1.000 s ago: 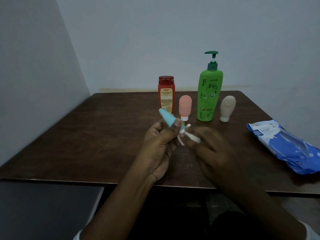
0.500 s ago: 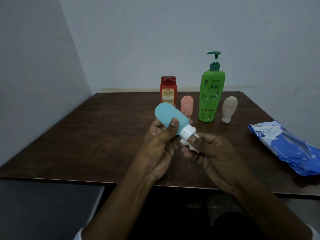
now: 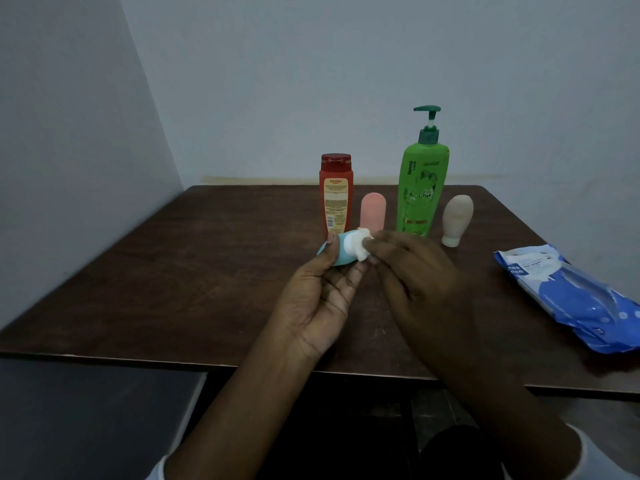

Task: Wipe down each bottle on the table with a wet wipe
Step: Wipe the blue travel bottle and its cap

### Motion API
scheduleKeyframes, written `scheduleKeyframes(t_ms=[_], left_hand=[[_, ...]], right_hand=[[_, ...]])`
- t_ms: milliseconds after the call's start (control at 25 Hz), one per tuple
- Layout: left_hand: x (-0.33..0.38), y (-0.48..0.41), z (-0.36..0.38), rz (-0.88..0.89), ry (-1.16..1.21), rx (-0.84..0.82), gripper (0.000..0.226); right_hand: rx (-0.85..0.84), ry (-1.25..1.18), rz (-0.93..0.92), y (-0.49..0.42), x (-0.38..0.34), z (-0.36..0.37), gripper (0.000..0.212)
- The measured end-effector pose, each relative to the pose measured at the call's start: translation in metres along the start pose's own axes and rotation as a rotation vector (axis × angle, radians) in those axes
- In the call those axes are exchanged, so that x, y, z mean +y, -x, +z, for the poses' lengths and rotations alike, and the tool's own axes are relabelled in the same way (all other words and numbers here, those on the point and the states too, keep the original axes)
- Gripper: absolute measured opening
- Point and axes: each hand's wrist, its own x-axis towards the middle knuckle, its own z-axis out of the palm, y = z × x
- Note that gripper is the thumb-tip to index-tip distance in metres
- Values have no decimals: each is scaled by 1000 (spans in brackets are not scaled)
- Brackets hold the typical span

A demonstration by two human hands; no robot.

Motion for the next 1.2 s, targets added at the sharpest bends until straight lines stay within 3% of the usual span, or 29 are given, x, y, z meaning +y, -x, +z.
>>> scheduleKeyframes(t_ms=[120,280,400,560,720,840,920,1080,1200], left_hand=[[2,1,0,15,-20,14,28],[3,2,-2,8,-80,11,41],[1,7,-1,-3,-40,13,51],[3,8,2,21,-44,11,45],[1,9,-2,29,-58,0,34],[1,8,-2,47,-78,-10,29],[0,7,-3,91,-93,-3,34],[10,1,-12,208,-304,22,38],[49,-32,-19,396,-737,117,43]], right_hand=[[6,14,24,0,1,6,33],[-69,27,-78,-2,-4,4,31],[-4,3,63,-8,-1,1,27],[-32,-15,-23,-4,-5,0,24],[4,-115,154,-4,-1,-2,26],[-55,-138,99,-2,-9,-8,27],[-32,-179,162,-8,-4,-8,24],[-111,-365,289,-5,-6,-6,20],[-141,-470,346,-8,0,-8,21]])
